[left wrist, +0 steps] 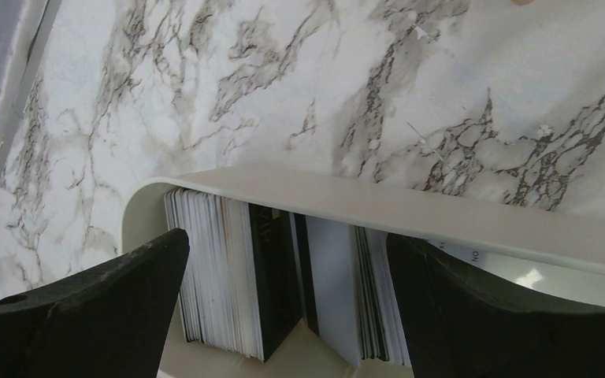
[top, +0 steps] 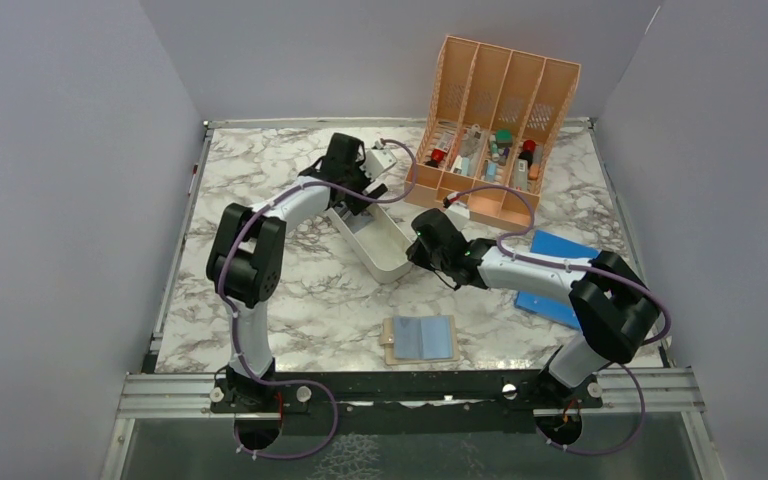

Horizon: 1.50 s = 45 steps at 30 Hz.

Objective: Put the credit cards into the card holder
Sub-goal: Pick up the credit card from the storage box.

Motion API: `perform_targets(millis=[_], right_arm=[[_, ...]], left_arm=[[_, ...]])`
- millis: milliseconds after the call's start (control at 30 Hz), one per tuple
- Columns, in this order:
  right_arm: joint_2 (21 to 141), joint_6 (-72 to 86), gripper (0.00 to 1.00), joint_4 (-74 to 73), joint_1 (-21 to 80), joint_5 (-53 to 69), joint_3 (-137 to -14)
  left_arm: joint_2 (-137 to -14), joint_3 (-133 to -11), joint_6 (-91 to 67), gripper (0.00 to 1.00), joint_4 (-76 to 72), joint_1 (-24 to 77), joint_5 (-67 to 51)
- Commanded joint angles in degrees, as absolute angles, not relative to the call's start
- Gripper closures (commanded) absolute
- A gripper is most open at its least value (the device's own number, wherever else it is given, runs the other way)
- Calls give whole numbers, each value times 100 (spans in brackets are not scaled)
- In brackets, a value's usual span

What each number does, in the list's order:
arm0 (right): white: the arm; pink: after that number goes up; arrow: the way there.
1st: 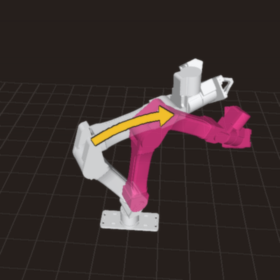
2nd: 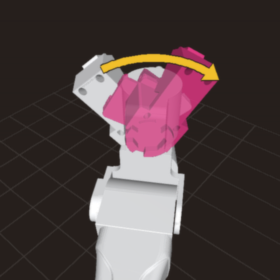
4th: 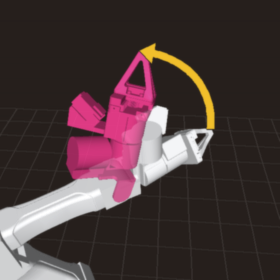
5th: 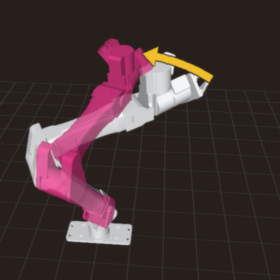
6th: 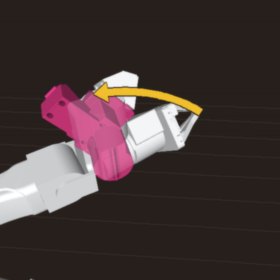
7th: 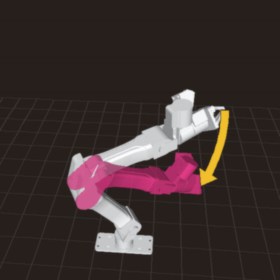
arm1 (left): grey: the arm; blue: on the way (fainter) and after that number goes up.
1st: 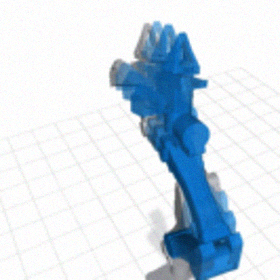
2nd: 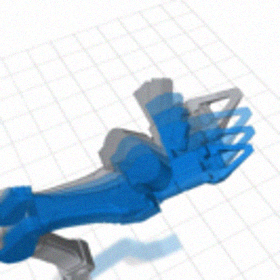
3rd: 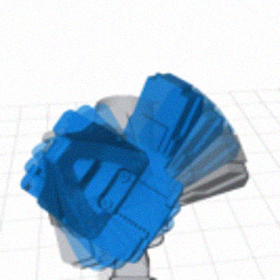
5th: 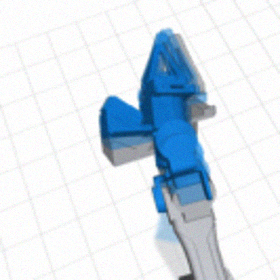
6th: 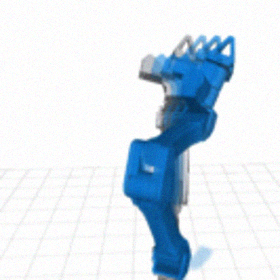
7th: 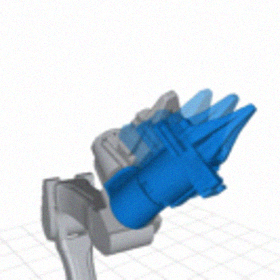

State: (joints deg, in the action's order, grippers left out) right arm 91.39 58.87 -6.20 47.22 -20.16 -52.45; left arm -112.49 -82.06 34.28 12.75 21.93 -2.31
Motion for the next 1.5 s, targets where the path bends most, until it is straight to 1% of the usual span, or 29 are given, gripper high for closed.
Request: perform_targets(millis=[0,167,300,433,567,733,867,1000,1067,1467], right_arm=[[9299,5862,79,-718,4711,-1836,-5329],[9282,5862,79,-723,4711,-1831,-5339],[9234,5854,79,-708,4709,-1815,-5335],[9219,5846,79,-703,4710,-1796,-5351],[9213,5836,79,-736,4710,-1814,-5338],[9175,5836,79,-708,4702,-1845,-5261],[9200,5823,79,-746,4710,-1858,-5300],[9206,5826,79,-731,4707,-1858,-5284],[9224,5827,79,-721,4702,-1852,-5274],[9273,5853,79,-703,4703,-1812,-5231]], left_arm=[[-11029,-8076,3390,1,1244,2374,40],[-11034,-7860,3270,1,1095,2400,192],[-11139,-7617,3458,1,784,2400,639],[-11363,-7668,3634,1,574,2404,1250],[-11246,-7431,3928,2,-3,2401,1500],[-11204,-7462,4338,11,-202,2291,1556],[-11322,-7678,4308,27,40,2095,1314],[-11346,-7716,4378,38,151,2040,1148],[-11347,-7724,4378,39,167,2033,1147],[-11281,-8254,4415,40,763,1958,734]])
